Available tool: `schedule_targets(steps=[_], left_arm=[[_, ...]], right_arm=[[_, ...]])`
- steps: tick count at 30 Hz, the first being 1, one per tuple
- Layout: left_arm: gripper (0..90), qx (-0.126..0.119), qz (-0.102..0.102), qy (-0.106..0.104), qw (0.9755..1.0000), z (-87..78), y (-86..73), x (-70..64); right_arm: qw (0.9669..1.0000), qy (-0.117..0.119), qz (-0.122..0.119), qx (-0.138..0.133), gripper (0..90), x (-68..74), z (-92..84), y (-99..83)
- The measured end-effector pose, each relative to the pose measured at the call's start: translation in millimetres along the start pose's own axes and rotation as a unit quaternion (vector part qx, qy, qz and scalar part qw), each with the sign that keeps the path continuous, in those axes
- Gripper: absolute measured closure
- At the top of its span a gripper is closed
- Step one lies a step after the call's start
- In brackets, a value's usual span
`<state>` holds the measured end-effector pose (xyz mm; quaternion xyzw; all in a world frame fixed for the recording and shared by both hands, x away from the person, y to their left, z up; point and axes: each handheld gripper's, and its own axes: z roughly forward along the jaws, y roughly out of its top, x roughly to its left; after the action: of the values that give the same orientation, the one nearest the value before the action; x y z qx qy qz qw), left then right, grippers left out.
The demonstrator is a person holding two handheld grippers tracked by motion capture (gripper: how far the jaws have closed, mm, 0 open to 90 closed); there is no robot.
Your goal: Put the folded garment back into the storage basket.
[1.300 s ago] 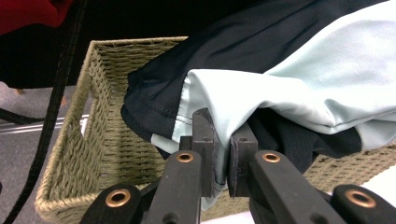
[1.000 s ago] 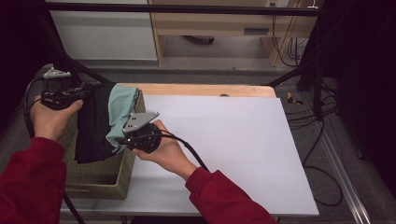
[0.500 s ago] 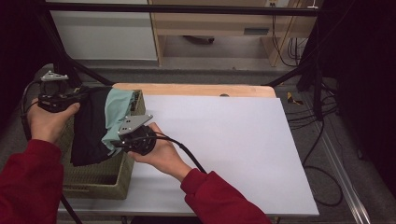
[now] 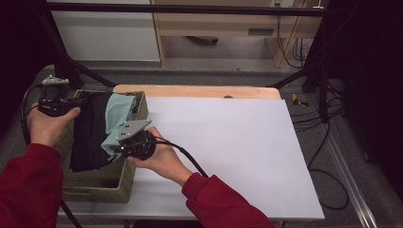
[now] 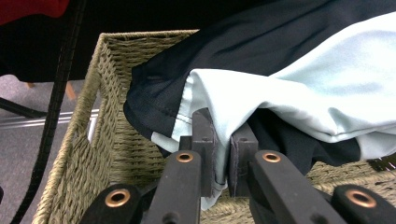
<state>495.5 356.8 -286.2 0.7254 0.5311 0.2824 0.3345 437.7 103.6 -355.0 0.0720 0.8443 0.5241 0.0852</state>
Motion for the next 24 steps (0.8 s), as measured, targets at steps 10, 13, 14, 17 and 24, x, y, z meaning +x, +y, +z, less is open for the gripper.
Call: schedule_targets(steps=[10,13,14,17,24], left_arm=[[77.8,0.006,0.005,0.007,0.9999,1.4,-4.8,0.4],[77.6,0.009,0.001,0.008,0.9999,2.7,-7.0,1.5],[77.5,0.009,0.001,0.009,0.9999,3.2,-8.0,2.1],[77.5,0.010,-0.001,0.010,0.9999,4.6,-10.1,3.5],[77.5,0.015,-0.007,0.013,0.9998,9.3,-14.5,8.1]], right_arm=[[1.0000,0.004,0.002,0.004,84.1,2.6,7.6,-1.8],[1.0000,0.005,0.002,0.007,84.1,3.3,9.7,-2.3],[1.0000,0.005,0.003,0.007,84.0,3.6,10.1,-2.3],[0.9999,0.006,0.001,0.009,84.0,3.8,11.8,-2.6],[0.9998,0.004,0.010,0.016,84.0,2.3,17.8,-4.4]])
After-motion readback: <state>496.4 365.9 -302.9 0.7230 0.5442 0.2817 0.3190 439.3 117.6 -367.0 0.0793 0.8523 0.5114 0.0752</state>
